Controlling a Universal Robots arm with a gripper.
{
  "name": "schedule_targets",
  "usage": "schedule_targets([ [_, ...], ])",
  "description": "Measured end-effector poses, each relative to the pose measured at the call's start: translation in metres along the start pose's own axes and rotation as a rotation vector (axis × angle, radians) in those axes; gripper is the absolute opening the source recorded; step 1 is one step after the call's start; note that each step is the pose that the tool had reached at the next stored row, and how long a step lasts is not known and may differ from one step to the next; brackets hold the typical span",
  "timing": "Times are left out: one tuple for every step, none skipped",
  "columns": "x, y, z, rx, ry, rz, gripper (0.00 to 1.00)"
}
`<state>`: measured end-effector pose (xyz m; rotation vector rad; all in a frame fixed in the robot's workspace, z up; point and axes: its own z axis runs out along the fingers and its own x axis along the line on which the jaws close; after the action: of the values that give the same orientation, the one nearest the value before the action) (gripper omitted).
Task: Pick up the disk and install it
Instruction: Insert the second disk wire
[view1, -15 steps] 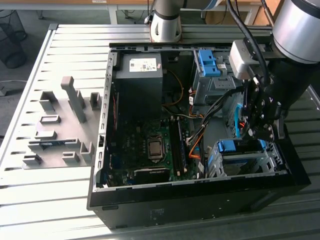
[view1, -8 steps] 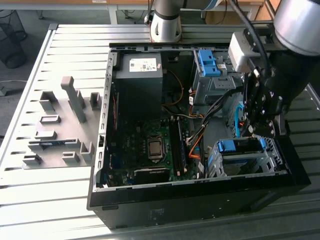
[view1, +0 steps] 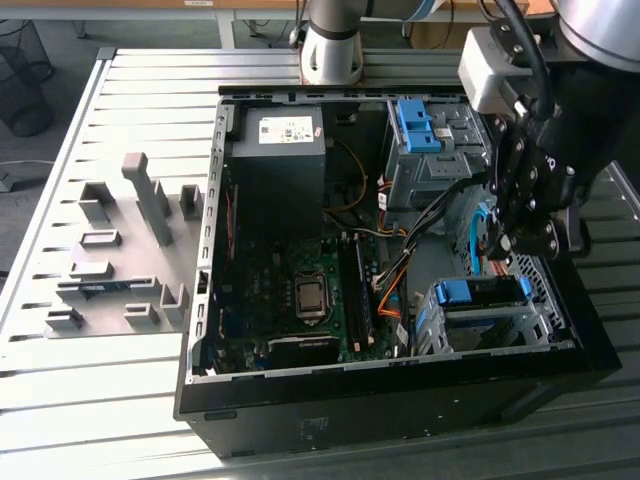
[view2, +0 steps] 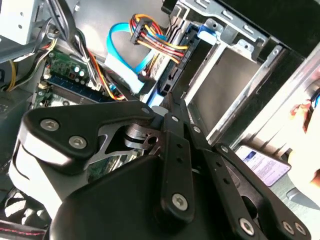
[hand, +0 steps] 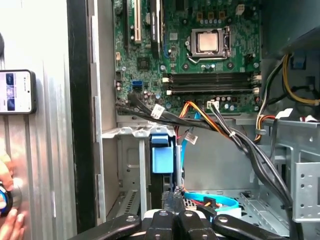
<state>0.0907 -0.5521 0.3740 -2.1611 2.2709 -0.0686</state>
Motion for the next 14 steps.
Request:
schedule_targets([
  [-0.0005, 0.0003, -0.0026, 0.0001, -0.0001, 0.000, 0.11],
  [-0.0014, 0.0002, -0.0055, 0.0002, -0.0001, 0.000, 0.11],
  [-0.0025, 0.0001, -0.0082, 0.0002, 0.0000, 0.000, 0.11],
  [-0.0037, 0.0002, -0.0105, 0.0002, 0.0003, 0.000, 0.11],
  [-0.0053, 0.0002, -0.0125, 0.0002, 0.0003, 0.000, 0.11],
  [-0.0071, 0.0002, -0.0141, 0.0002, 0.0009, 0.000, 0.11],
  [-0.0096, 0.0003, -0.0153, 0.0002, 0.0016, 0.000, 0.11],
  [-0.0133, 0.0006, -0.0160, 0.0003, 0.0028, 0.000, 0.11],
  [-0.0170, 0.0007, -0.0162, 0.0004, 0.0045, 0.000, 0.11],
  [-0.0203, 0.0008, -0.0163, 0.0004, 0.0054, 0.000, 0.11],
  [-0.0229, 0.0009, -0.0165, 0.0005, 0.0060, 0.000, 0.11],
  [-0.0245, 0.0008, -0.0164, 0.0001, 0.0061, 0.001, 0.11],
  [-0.0258, 0.0008, -0.0164, -0.0005, 0.0065, 0.001, 0.11],
  [-0.0270, 0.0008, -0.0165, -0.0012, 0.0079, 0.002, 0.11],
])
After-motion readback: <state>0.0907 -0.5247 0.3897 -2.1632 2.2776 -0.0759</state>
